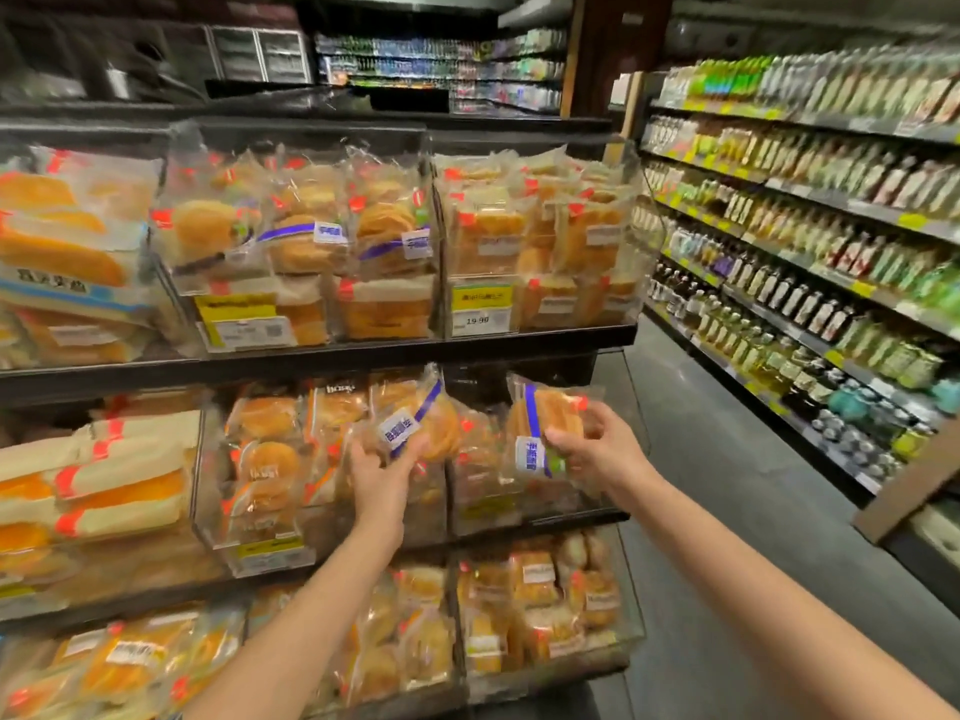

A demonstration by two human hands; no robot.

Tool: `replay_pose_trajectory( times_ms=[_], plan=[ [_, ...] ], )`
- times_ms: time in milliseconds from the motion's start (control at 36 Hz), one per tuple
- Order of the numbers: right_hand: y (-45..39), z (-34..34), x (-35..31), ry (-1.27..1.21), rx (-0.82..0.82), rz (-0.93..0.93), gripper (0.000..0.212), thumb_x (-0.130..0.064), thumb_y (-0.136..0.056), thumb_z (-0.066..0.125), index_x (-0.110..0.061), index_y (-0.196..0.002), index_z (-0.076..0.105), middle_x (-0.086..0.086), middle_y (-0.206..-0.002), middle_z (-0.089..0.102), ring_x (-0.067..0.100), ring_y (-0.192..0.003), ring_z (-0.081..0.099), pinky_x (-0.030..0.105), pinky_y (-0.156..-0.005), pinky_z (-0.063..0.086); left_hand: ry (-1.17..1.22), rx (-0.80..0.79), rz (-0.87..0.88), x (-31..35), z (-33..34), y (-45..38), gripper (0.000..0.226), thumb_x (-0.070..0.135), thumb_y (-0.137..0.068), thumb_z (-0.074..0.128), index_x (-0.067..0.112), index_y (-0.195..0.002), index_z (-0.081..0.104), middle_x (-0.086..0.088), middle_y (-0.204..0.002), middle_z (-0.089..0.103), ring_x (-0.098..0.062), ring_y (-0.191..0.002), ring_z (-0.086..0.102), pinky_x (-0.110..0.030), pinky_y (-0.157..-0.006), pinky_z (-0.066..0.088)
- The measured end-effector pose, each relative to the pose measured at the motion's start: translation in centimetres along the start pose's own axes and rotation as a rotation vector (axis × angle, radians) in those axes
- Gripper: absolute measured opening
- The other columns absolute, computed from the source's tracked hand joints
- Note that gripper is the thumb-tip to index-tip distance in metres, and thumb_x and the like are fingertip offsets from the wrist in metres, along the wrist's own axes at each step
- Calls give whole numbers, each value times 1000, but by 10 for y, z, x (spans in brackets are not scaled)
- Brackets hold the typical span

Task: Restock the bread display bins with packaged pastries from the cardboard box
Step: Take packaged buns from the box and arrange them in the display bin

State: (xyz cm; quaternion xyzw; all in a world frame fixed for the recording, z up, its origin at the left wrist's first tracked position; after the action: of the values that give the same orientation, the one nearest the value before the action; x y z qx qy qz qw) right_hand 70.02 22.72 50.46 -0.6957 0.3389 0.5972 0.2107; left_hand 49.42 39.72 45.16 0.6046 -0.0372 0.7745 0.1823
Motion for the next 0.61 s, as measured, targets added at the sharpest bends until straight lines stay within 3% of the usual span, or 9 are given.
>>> replay_pose_trajectory(
  times_ms=[28,83,139,250,361,472,528,611],
  plan=[
    [-11,-3,-5,96,4,-63,52,-19,-73,82,-24,-116,55,3,-114,64,21,-103,63,47,-89,54,21,41,20,-1,-3,-8,69,28,-64,85,19,-120,46,-8,-112,62,-29,-102,58,-42,-88,46],
    [-33,-5,-18,339,23,-226,54,-11,-73,81,-26,-119,56,3,-116,60,18,-105,58,36,-94,48,68,105,36,-4,-6,-21,40,19,-72,80,18,-95,47,-7,-100,63,-25,-91,58,-34,-73,46],
    [-54,3,-26,617,32,-375,65,-7,-74,78,-26,-131,53,5,-120,54,21,-112,51,30,-94,41,132,133,14,-7,-5,-32,33,4,-80,73,17,-97,47,-7,-103,64,-20,-91,60,-25,-68,45],
    [-92,33,-29,920,45,-481,74,-4,-76,75,-20,-140,42,7,-127,56,27,-119,49,39,-99,43,212,158,-38,-16,0,-44,37,-2,-84,66,9,-113,48,-3,-103,64,-14,-93,61,-26,-79,49],
    [-124,62,-19,986,-49,-471,52,0,-81,67,-16,-125,46,10,-118,56,28,-108,53,38,-90,47,225,145,-31,-19,2,-52,30,-6,-86,61,13,-107,50,0,-97,64,-7,-85,63,-25,-72,51],
    [-144,92,-9,1031,-99,-555,39,3,-81,64,-13,-114,50,11,-108,59,29,-102,54,38,-85,46,217,124,-17,-23,-2,-56,41,-8,-85,60,10,-120,49,-2,-102,66,-9,-91,65,-31,-84,51],
    [-151,101,-4,1029,-78,-579,35,4,-82,62,-11,-111,51,12,-107,60,29,-102,54,38,-87,47,194,127,-12,-24,-4,-56,45,-7,-86,60,7,-126,45,-2,-102,65,-6,-86,65,-26,-79,53],
    [-158,110,7,1005,-100,-621,34,-2,-87,61,-9,-119,56,11,-119,59,26,-113,51,33,-100,37,174,117,-15,-26,-4,-58,36,-6,-87,59,8,-118,47,-1,-96,64,0,-73,66,-17,-62,53]
  ],
)
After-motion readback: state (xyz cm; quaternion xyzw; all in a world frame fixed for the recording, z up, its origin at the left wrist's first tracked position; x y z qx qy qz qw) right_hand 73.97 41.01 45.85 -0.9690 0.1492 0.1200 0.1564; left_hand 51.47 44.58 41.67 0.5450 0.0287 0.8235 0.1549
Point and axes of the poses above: each hand's wrist, its own y-axis away from the middle knuckle, its own z-axis out of the palm, x = y × z, the point moved 7 cm from there along -y, towards the middle knuckle
